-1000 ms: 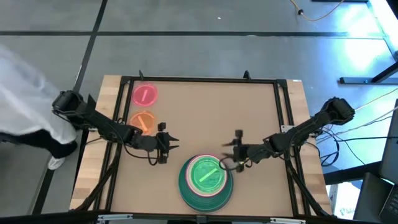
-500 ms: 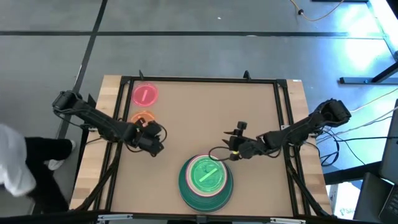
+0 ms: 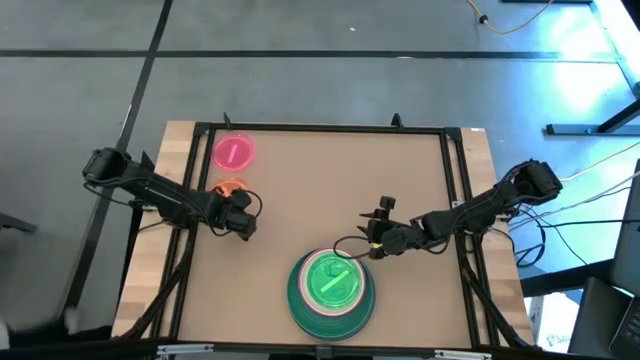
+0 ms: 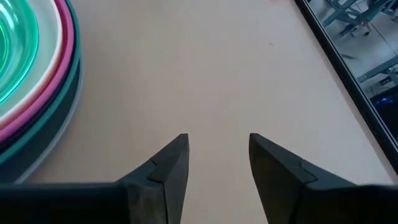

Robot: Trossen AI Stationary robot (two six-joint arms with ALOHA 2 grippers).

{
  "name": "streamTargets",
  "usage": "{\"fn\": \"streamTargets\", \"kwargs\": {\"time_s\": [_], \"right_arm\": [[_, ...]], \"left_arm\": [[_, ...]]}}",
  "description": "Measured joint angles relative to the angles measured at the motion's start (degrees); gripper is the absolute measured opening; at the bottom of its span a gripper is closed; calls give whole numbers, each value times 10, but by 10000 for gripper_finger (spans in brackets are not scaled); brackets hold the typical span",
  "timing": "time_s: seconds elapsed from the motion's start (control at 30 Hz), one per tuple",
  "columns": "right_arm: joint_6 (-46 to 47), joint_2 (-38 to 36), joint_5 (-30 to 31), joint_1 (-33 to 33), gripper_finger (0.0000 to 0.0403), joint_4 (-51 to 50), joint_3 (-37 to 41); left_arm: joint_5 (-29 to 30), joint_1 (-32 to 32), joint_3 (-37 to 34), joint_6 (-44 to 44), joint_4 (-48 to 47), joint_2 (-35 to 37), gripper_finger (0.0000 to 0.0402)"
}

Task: Stack plastic plates
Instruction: Stack the orange plate on top of the light green plate

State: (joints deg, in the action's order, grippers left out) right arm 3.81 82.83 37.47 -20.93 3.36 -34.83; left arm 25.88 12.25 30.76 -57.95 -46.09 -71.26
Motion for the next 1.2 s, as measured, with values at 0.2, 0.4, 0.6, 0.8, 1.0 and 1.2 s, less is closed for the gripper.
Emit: {"fn": "streamTargets", "kwargs": {"time_s": [0.2,0.4,0.6,0.8,1.0,1.2], "right_arm": [[0,0,0,0,161,0,0],[0,0,0,0,161,0,0],[0,0,0,0,161,0,0],[0,0,0,0,161,0,0],[0,0,0,0,161,0,0],[0,0,0,0,161,0,0]], "left_arm": [[-30,-14,-32,22,51,0,111],[-30,-26,-43,35,60,1,110],[-15,-27,-44,59,61,0,79],[-14,-28,-46,75,57,0,15],[-22,-4,-37,88,54,0,5],[-8,39,4,148,93,-1,3]]}}
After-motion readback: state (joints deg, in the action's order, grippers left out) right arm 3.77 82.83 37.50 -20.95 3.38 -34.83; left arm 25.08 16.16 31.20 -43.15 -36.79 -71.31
